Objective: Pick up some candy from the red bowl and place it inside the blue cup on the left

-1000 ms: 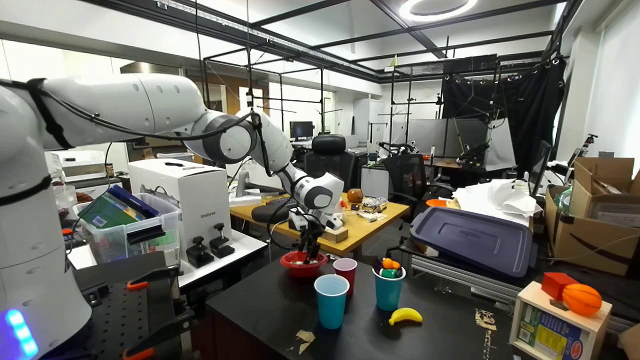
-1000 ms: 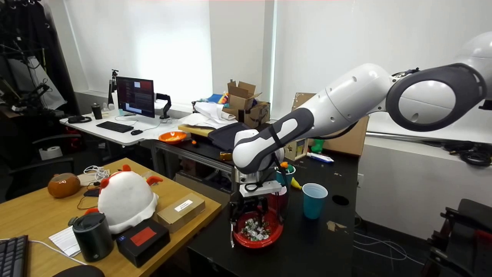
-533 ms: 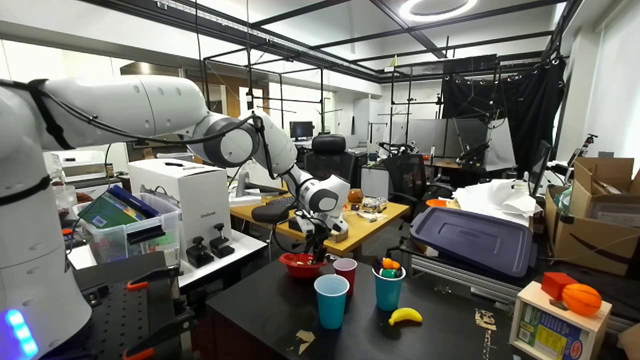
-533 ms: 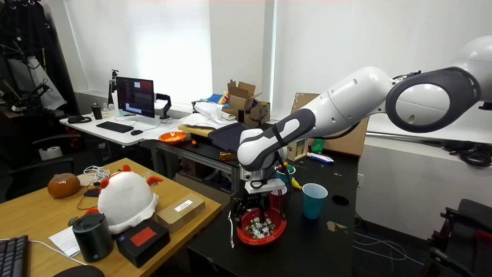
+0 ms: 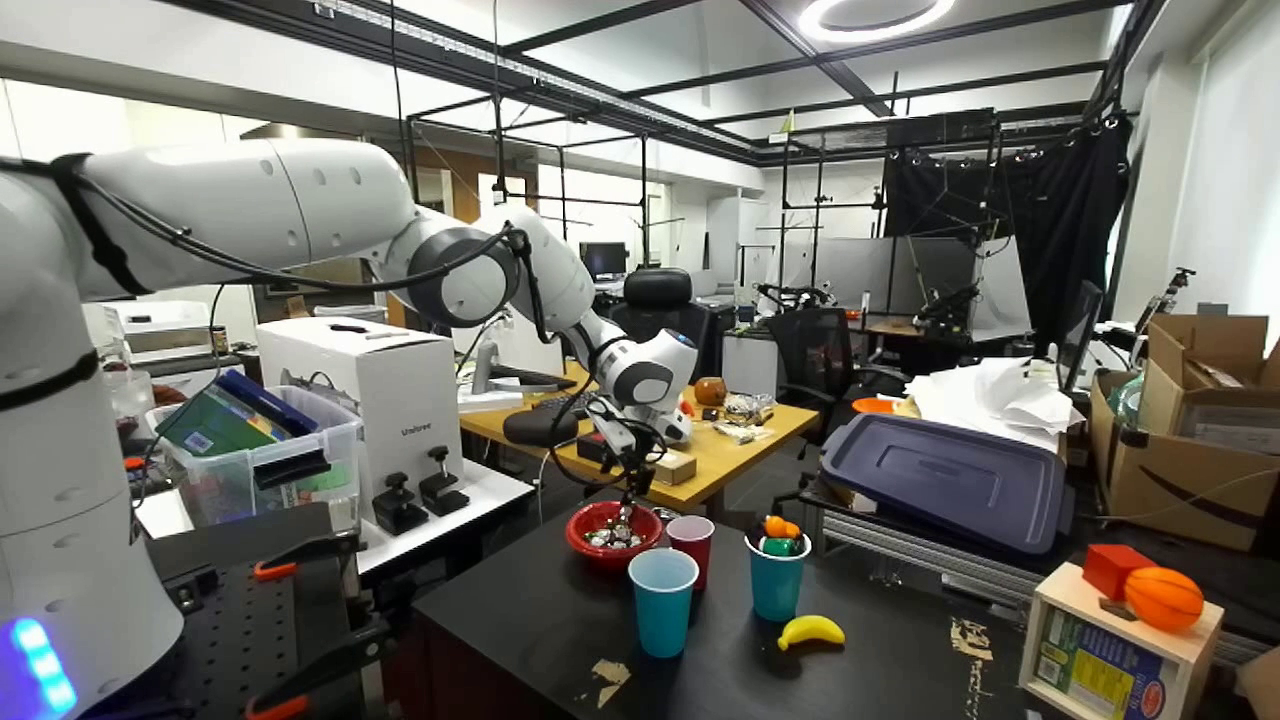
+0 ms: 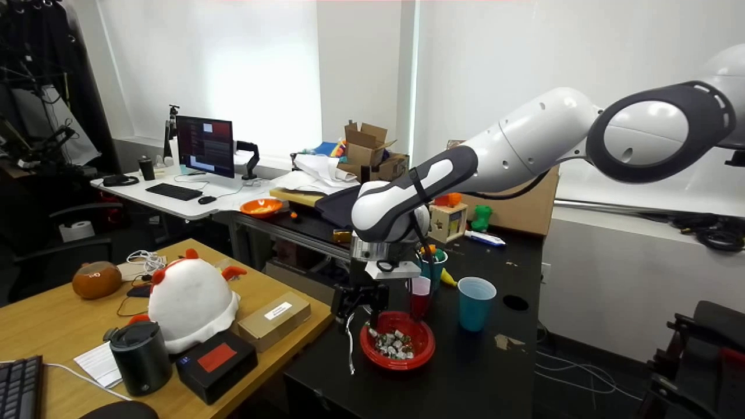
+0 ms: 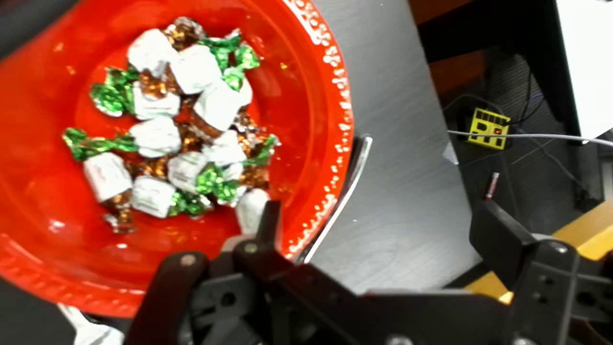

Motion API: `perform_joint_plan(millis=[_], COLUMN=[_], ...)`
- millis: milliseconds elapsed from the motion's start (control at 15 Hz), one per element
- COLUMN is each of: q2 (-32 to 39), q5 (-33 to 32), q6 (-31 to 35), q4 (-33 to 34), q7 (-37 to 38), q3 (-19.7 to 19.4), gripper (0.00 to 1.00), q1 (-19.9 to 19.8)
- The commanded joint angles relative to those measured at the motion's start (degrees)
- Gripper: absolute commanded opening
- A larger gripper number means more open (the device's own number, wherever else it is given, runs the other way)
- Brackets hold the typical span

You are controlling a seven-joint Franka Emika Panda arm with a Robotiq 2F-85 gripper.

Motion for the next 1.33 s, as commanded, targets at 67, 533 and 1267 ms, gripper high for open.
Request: perform_joint_plan(millis=[67, 533, 1267], q2=[-7.2, -13.0, -10.5], q5=[0.5, -3.3, -4.7], q6=[2.0, 7.8, 7.7], q4=[-10.3, -21.3, -25.6], q7=[-6.1, -2.2, -2.7], q3=[3.3, -3.9, -6.3], gripper=[1.0, 1.0, 1.0], q1=[-1.9, -1.2, 1.7])
